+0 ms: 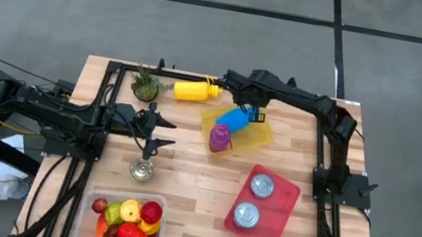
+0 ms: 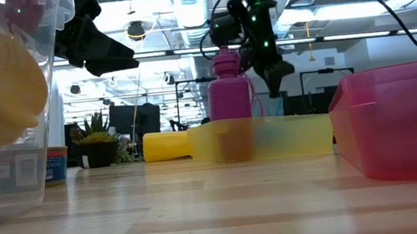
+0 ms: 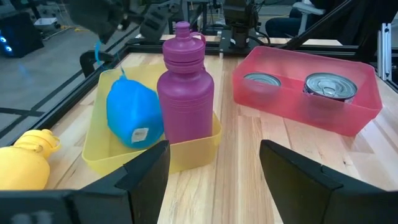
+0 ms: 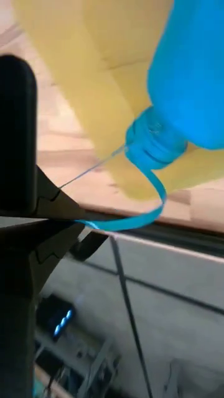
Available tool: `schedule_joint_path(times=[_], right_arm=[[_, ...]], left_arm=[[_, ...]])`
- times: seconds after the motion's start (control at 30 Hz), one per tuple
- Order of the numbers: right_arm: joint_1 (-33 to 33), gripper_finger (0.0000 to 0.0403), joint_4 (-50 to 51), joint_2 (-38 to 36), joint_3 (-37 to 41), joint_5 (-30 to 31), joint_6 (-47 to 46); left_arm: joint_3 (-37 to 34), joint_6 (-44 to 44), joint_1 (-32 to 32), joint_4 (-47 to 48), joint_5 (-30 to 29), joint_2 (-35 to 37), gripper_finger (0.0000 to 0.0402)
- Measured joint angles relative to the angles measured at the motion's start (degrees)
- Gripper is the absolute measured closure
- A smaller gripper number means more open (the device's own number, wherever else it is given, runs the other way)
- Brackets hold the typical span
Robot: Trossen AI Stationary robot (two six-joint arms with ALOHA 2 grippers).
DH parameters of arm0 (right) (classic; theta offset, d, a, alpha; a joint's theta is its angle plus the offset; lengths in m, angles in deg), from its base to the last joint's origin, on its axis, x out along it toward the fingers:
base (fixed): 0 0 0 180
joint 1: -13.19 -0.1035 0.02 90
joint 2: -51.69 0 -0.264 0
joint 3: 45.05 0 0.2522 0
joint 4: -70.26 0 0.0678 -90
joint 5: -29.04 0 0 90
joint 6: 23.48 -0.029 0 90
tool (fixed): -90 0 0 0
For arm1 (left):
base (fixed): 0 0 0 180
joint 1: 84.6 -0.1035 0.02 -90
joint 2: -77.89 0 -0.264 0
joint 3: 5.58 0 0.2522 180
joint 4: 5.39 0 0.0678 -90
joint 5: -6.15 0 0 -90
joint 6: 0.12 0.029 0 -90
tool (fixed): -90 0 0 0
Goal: Pick & Place Food Item
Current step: Adjust the blue tumbler in the yellow bin
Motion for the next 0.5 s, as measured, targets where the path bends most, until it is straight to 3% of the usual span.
schedule_joint_path(times=[0.37, 0.5], right_arm=[[-5.9, 0.0403, 12.0, 0.0, -9.7, 13.0, -1.6], [-8.2, 0.0403, 14.1, 0.0, -12.8, 14.8, -2.8]], left_arm=[[0.0, 0.0, 0.0, 0.0, -0.2, 0.0, 0.0160], [0.0, 0.1, 0.0, 0.0, -0.2, 0.0, 0.0160]])
